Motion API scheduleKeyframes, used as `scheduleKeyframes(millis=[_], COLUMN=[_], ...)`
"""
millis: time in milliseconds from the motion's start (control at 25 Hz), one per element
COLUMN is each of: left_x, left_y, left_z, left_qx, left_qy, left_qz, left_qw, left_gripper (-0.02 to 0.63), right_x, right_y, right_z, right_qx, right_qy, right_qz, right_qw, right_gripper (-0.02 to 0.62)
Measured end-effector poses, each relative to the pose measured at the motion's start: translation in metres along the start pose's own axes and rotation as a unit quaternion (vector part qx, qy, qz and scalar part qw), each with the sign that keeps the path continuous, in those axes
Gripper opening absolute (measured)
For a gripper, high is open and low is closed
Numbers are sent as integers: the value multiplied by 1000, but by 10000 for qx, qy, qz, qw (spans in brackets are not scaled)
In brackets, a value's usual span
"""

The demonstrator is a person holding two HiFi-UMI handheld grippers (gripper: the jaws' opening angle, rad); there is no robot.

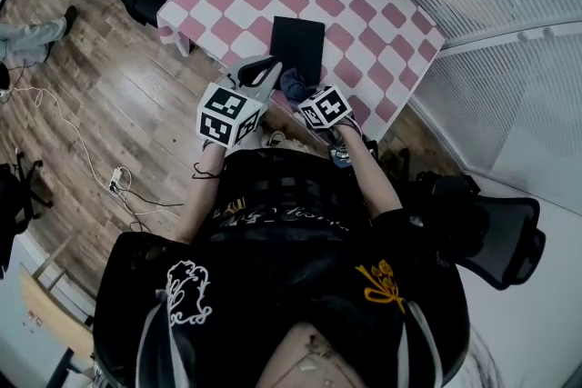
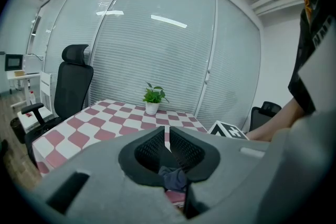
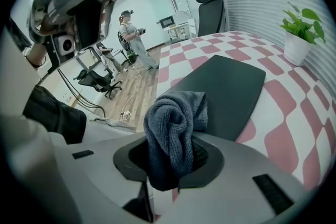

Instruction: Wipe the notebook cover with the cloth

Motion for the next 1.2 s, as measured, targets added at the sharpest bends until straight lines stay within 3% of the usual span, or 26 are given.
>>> scheduleKeyframes(millis=[200,400,680,920,1200], left_x=[-5,-9,-27,-43,-53], left_y=[3,10,16,17,16], left_z=[-4,-13,-23,-24,-22], left_qx=[-59,-104,-171,-205,-222], left_qy=[-67,-176,-250,-197,-143], left_qz=[-33,-79,-85,-32,28], left_qw=[10000,9998,9995,9996,9996], left_gripper=[23,23,23,23,23], right_x=[20,74,138,166,169], right_y=[16,36,62,74,70], right_z=[25,43,34,9,2], right_qx=[263,558,384,53,-73], right_qy=[-121,-675,-1243,-1329,-1014], right_qz=[-33,-547,-769,-950,-1181], right_qw=[9996,9946,9885,9865,9878], right_gripper=[91,91,91,91,91])
Point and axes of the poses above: the fingertips, and each gripper's own axes: z backward along the fingers, x to its right, y out of its top, the point moved 6 cm from there along z, backward along the fingers, and after that the axes turned 6 degrees about -y, right-handed, at the moved point
